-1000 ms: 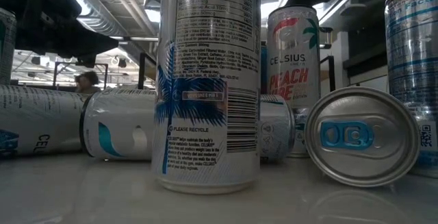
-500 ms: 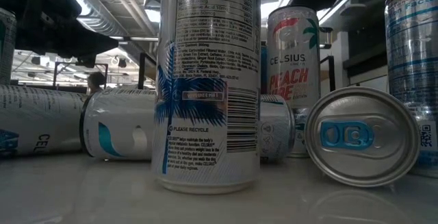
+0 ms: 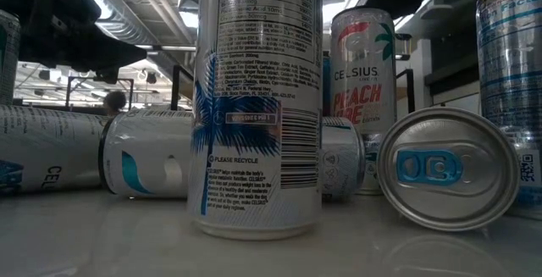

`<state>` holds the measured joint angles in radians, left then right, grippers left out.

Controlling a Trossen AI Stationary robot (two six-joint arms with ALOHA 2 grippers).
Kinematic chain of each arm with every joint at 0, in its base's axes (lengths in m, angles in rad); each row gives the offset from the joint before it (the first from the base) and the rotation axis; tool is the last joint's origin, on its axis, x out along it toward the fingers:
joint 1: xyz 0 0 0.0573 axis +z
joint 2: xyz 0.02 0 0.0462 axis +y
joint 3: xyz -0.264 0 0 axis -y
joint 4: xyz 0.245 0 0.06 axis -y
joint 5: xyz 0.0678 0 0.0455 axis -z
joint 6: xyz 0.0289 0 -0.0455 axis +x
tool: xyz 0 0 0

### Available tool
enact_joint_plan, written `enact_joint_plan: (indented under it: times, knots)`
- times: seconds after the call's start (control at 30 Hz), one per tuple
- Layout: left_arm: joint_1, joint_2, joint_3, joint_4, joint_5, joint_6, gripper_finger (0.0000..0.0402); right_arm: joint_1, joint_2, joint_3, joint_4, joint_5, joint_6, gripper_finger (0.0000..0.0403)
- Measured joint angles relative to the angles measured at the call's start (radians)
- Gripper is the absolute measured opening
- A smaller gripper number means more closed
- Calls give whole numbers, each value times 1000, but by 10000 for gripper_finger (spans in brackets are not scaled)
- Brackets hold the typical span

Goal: Sort soda cans
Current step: Put the middle white pink soda can on the shelf

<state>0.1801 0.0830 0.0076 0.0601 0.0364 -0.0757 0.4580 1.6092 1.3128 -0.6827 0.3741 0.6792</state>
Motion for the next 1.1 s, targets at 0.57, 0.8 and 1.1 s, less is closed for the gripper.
enact_joint_plan:
  times: [0.57,0.8,1.1]
  knots:
    - [0,0,0,0,-25,0,0,1,-1,0,8,-108,-9,379]
    - [0,0,0,0,-24,0,0,1,0,0,-3,-52,-5,379]
    - [0,0,0,0,-25,0,0,1,60,0,17,-77,-3,379]
